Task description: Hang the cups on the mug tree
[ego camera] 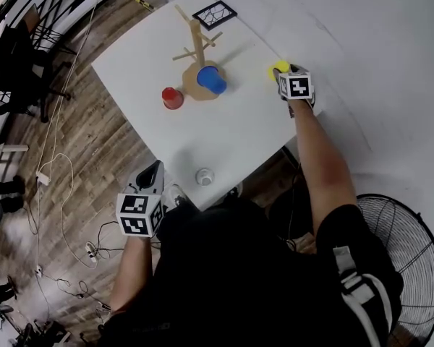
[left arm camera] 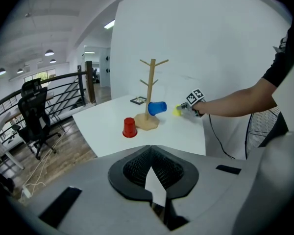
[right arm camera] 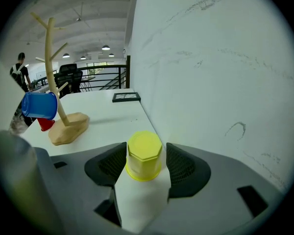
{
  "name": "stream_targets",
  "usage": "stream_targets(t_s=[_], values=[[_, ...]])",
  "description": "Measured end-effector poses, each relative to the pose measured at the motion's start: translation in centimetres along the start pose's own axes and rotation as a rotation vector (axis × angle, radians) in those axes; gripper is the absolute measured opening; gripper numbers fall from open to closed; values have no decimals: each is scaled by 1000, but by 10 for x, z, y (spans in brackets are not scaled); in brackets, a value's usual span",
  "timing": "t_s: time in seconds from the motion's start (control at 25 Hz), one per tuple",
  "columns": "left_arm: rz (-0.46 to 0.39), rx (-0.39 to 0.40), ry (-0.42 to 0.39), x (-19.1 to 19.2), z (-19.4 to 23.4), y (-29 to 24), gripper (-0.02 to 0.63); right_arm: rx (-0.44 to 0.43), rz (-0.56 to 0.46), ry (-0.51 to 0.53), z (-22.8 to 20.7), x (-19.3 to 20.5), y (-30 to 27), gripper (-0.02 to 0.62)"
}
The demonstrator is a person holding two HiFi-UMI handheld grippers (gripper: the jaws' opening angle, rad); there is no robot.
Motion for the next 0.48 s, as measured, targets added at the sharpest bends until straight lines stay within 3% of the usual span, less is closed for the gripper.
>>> stream_targets(t_s=[0.28,0.48], values=[[-9,-4,2,-5,5,2,15,-14,5,39,6,-6,1,221],[-25,6,-14,-13,7,-1,15,-70,-53,-11,12,-22,16,221]])
Point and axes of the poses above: the fingertips, and each gripper's own axes: y backward along the fingers, z to its left, x out of its underside, the point moved 8 cm from there along y, backward along the fingers, and after that the axes turned 10 degrees about x, right-handed, at the moved point
